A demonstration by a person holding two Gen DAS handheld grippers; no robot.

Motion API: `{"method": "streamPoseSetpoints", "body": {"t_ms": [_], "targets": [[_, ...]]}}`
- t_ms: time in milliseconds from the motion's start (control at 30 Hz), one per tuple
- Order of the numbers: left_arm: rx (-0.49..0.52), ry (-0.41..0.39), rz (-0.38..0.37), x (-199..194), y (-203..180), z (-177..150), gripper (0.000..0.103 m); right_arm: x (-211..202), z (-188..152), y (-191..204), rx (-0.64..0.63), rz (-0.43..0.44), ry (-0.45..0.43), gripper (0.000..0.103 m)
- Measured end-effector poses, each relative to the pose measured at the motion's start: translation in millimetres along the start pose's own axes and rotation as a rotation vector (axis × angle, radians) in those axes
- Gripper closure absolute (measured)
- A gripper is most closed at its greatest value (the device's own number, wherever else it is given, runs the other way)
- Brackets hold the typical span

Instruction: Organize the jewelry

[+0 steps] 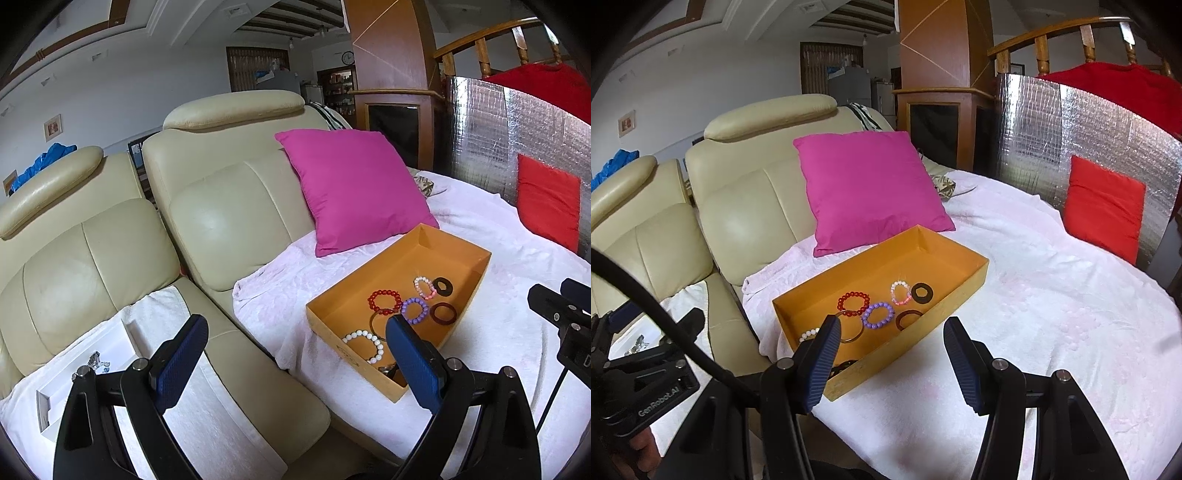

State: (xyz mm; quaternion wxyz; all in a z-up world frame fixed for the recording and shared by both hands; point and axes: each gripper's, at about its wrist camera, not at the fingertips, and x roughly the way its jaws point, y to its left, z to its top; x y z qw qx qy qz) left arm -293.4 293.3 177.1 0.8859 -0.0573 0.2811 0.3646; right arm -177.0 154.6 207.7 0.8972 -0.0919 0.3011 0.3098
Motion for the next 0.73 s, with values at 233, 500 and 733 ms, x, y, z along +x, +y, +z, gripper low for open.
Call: {"method": "streamPoseSetpoints", "body": {"t_ms": [233,500,733], "targets": [[-0.001,0.015,0.008,13.2,-1.3,3.3,0.006,15.9,3.0,-0.6,-0.004,0.005,0.015,0.041],[0.008,0.035,0.026,31.2,-7.7,9.0,0.006,36.3,8.9,-2.9,0.003,0.024,0.031,0.041],[0.068,0.015,-0.093,33.3,-50.7,18.5,0.006,22.4,5.0,-43.7,0.068,-0.019,-0.040,0.041]]}}
